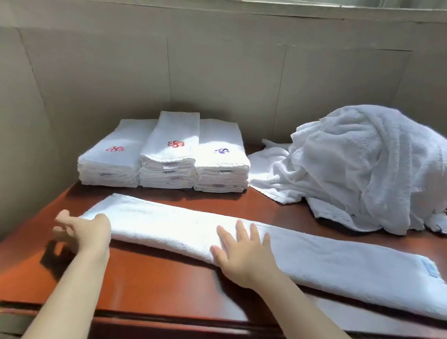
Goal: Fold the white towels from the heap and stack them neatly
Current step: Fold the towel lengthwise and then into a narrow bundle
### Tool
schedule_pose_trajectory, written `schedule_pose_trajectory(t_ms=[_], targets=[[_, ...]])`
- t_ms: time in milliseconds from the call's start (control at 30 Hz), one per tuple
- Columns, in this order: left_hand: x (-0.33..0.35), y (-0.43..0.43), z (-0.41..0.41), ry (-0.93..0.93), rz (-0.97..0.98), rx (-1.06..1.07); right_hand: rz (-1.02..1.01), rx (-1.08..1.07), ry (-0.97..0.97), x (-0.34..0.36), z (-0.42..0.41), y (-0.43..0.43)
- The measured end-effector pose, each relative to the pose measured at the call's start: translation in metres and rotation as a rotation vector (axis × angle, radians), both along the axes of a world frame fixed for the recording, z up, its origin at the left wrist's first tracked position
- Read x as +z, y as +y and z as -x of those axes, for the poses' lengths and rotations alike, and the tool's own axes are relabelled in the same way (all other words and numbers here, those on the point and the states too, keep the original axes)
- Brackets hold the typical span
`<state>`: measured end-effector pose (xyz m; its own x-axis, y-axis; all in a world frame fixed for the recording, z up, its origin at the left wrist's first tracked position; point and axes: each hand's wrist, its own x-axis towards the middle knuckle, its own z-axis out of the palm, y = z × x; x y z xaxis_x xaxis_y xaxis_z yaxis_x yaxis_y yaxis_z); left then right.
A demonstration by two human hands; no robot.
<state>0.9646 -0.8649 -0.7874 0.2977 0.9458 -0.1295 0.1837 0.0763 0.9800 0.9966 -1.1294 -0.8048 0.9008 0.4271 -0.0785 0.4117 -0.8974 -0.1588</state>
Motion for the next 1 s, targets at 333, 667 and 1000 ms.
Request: schedule_pose_trajectory(t_ms=[333,667,1000], targets=[[-0.001,0.017,-0.008,-0.015,0.064,-0.277,0.008,0.003,0.012,-0.004,-0.007,0.007],[0.072,-0.122,-0.003,-0.208,-1.028,-0.67,-1.584,-0.401,0.677,0.05,-0.015,-0.032],[0.071,-0.167,0.0,-0.147,-0.858,-1.336,-1.318,-0.746,0.56,0.036,-0.013,-0.077]])
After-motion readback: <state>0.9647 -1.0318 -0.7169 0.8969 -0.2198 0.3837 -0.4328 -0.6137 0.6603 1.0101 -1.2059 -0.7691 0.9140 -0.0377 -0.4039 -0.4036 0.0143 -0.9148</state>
